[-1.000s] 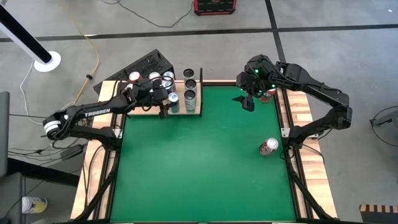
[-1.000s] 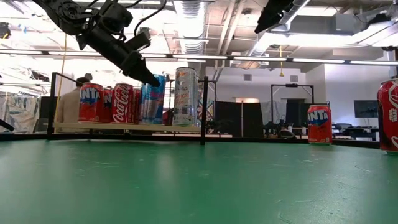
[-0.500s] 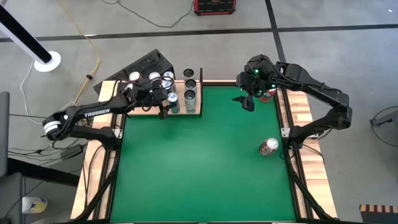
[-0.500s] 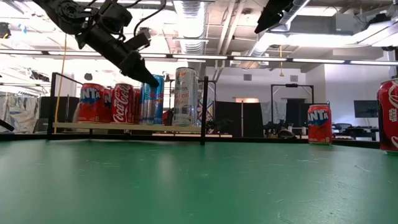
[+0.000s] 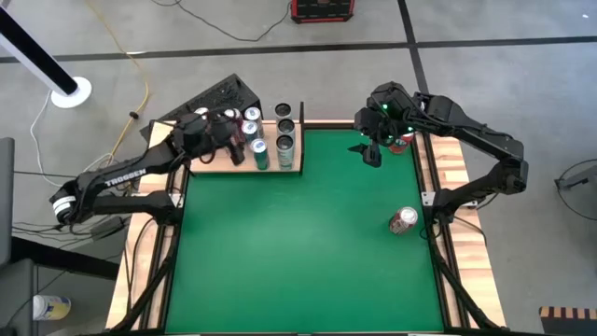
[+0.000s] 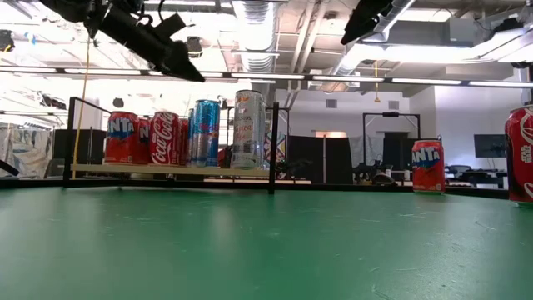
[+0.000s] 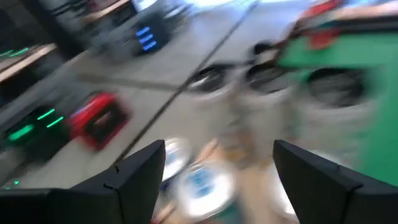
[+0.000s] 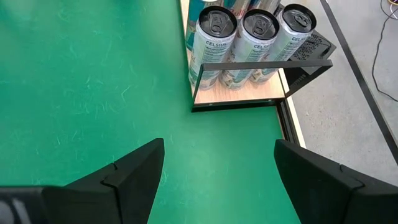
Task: Place canned beverage on shelf
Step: Adjust the blue soda cans on the shelf
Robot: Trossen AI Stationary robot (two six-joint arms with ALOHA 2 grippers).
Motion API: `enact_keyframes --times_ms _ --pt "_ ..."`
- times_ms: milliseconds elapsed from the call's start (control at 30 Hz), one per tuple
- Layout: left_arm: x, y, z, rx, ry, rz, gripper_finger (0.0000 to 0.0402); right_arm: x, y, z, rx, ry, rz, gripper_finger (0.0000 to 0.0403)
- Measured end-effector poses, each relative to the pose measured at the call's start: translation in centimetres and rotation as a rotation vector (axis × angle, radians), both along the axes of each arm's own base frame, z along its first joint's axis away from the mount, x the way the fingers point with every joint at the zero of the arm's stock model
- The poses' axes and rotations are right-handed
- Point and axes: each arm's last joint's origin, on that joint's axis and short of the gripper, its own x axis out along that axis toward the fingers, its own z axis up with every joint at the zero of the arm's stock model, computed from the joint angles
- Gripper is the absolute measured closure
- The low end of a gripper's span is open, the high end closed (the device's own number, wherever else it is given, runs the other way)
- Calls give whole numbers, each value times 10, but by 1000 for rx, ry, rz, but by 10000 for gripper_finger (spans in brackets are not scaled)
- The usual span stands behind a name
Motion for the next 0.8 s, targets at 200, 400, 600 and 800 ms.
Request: enact_keyframes --times_ms 200,400,600,800 --pt "-4 18 7 -82 87 123 198 0 0 0 -2 -6 0 75" --pt "-5 39 4 -173 200 176 358 0 0 1 3 -9 -6 75" --pt "-7 49 1 -194 207 163 395 0 0 1 4 -9 -7 75" --pt "-5 56 -8 -234 228 151 401 1 0 0 4 -9 -7 75"
